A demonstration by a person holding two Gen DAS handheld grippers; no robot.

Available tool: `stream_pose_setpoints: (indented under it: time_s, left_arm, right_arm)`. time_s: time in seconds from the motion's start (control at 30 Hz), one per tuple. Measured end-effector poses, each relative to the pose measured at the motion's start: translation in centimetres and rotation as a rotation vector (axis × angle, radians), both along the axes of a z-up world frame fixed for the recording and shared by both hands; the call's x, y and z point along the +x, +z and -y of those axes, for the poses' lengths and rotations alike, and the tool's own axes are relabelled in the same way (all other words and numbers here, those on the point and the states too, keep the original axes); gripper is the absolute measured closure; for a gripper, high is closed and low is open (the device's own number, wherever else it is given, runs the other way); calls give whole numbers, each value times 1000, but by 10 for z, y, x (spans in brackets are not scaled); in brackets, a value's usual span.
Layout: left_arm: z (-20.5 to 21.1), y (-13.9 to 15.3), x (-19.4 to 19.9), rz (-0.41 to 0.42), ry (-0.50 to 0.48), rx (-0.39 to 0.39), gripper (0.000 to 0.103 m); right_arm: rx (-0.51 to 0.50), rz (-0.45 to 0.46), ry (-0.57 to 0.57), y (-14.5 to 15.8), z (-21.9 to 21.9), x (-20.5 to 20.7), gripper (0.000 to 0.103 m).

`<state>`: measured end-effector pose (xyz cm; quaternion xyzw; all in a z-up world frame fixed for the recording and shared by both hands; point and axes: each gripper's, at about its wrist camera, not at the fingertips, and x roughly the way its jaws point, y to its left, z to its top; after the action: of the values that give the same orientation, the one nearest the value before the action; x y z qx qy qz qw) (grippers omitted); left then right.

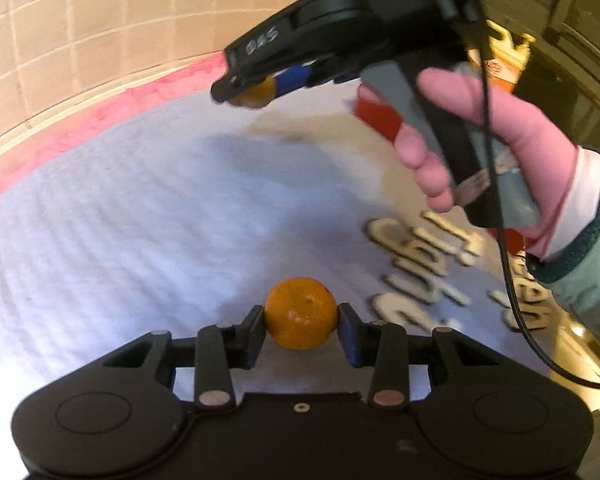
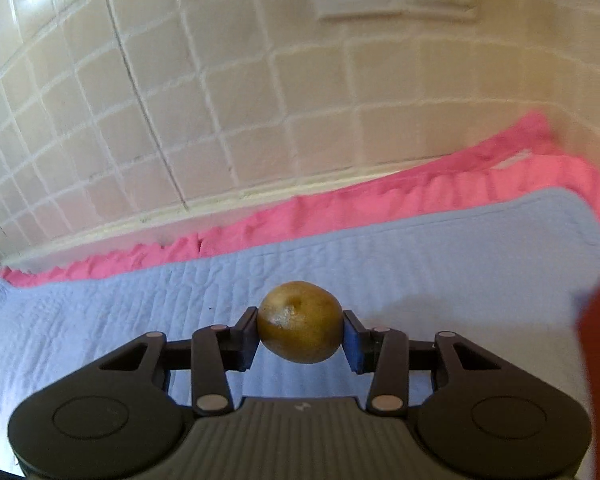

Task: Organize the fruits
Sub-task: 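Carry the tangerine and brown pear into the red box and open both tools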

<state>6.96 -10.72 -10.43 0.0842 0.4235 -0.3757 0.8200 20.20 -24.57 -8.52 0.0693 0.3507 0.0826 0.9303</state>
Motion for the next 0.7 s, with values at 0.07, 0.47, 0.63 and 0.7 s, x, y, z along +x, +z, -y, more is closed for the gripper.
stream_pose_setpoints:
  time_s: [0.07,0.47,0.63,0.7]
  left_arm:
    - [11,3,-7,12,-33,-1,57]
    - [101,34,-28,112,-301,-63,57]
    - [137,45,-29,105,-350,-98,57]
    - [152,48,-28,131,-372,-90,57]
  right_arm:
    - [10,21,-40,12,17,-19,58]
    - [48,93,-435,50,161,-148,58]
    - [49,118,-579,60,209,-199,58]
    - [45,121,-614,64,223,-213,58]
